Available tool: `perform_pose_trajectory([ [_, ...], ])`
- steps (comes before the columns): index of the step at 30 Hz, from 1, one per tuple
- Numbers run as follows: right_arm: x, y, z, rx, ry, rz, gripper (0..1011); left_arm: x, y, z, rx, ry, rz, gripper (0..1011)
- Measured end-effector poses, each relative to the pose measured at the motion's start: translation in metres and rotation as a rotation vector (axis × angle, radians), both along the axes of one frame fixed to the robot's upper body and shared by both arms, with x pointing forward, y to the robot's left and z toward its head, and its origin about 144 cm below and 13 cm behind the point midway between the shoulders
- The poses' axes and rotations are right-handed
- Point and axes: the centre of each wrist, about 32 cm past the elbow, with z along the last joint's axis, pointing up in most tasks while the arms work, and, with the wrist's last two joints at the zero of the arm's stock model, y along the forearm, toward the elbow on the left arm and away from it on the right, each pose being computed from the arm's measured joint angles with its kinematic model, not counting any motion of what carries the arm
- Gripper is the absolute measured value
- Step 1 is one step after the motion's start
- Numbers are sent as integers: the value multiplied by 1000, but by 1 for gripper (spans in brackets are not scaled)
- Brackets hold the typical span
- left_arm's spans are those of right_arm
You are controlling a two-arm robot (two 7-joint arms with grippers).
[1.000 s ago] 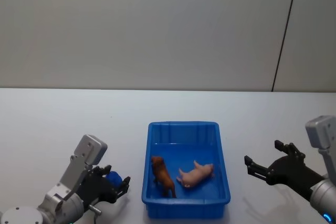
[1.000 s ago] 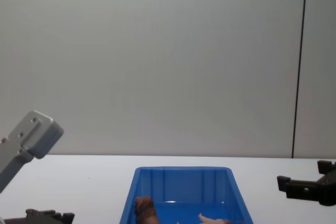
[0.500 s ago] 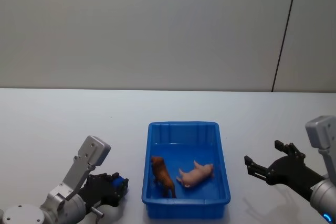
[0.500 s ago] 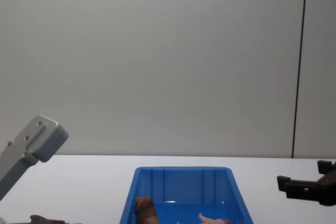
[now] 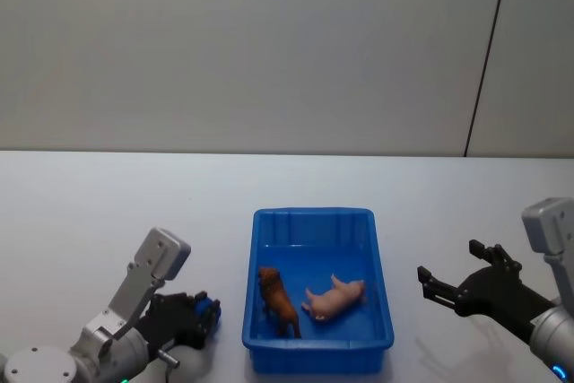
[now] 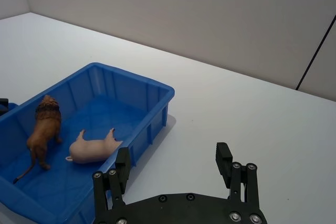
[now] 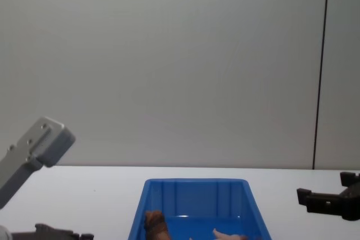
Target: Pick up the two dolls from the table and place them into the box.
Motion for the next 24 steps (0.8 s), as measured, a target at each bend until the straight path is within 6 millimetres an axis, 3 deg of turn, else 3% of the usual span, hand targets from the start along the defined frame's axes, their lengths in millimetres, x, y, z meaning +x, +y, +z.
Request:
perform_pose_trajectory([
  [14,0,0,0,0,0,0,1001,5,-9,34,30,-147,-7,122],
  [24,0,0,0,0,0,0,1001,18,-30,61,13,-269,-67,109],
])
